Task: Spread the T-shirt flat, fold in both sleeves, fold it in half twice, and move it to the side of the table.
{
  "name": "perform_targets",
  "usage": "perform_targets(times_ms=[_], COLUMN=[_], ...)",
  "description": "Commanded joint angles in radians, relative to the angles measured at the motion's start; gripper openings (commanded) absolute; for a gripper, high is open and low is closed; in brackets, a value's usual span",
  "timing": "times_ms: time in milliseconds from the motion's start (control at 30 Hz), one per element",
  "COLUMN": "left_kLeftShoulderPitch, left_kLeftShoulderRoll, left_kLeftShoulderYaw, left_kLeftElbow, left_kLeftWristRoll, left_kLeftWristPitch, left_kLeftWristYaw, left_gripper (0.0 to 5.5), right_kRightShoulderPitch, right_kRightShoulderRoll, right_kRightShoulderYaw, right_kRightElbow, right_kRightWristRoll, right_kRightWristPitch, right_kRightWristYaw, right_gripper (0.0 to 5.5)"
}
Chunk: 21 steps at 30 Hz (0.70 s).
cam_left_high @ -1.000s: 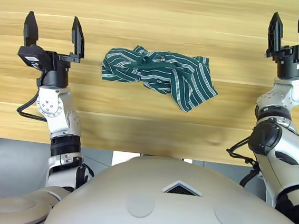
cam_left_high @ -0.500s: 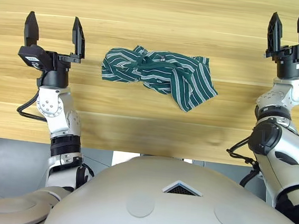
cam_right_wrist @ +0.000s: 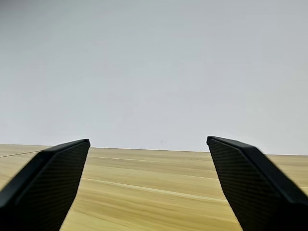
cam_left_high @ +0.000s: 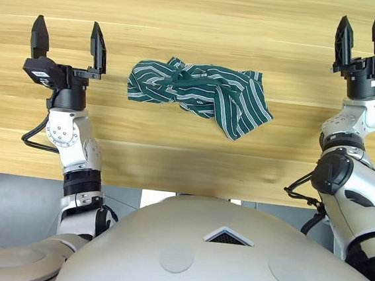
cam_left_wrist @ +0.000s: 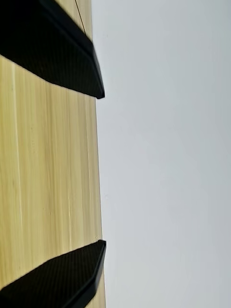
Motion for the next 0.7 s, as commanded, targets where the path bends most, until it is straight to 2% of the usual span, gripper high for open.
perform_targets(times_ms=[33, 233, 333, 433, 567, 700], left_kLeftShoulderPitch=[-0.004, 0.001, 0.0, 0.005, 0.008, 0.01], left_kLeftShoulderRoll=[0.007, 0.007, 0.008, 0.007, 0.004, 0.003], left_kLeftShoulderYaw=[0.004, 0.005, 0.002, 0.004, 0.002, -0.001], left_kLeftElbow=[0.003, -0.005, -0.008, -0.018, -0.021, -0.03], left_kLeftWristRoll=[-0.003, -0.004, -0.003, -0.004, -0.003, 0.0], left_kLeftWristPitch=[-0.002, 0.001, 0.003, 0.005, 0.006, 0.009], left_kLeftWristYaw=[-0.006, -0.005, -0.006, -0.003, 0.0, 0.004], left_gripper=[5.4, 5.4, 5.4, 5.4, 5.4, 5.4], right_kRightShoulderPitch=[0.001, 0.003, 0.064, 0.249, 0.528, 0.724], right_kRightShoulderRoll=[-0.011, -0.011, -0.024, -0.083, -0.205, -0.222], right_kRightShoulderYaw=[0.004, 0.006, 0.047, 0.142, 0.32, 0.403], right_kRightElbow=[0.006, 0.002, -0.057, -0.263, -0.59, -0.727], right_kRightWristRoll=[-0.012, -0.009, 0.007, 0.074, 0.17, 0.011], right_kRightWristPitch=[0.0, 0.003, 0.083, 0.253, 0.416, 0.344], right_kRightWristYaw=[0.006, 0.014, 0.199, 0.422, 0.439, 0.412], right_gripper=[4.52, 4.52, 4.52, 4.52, 4.52, 4.52])
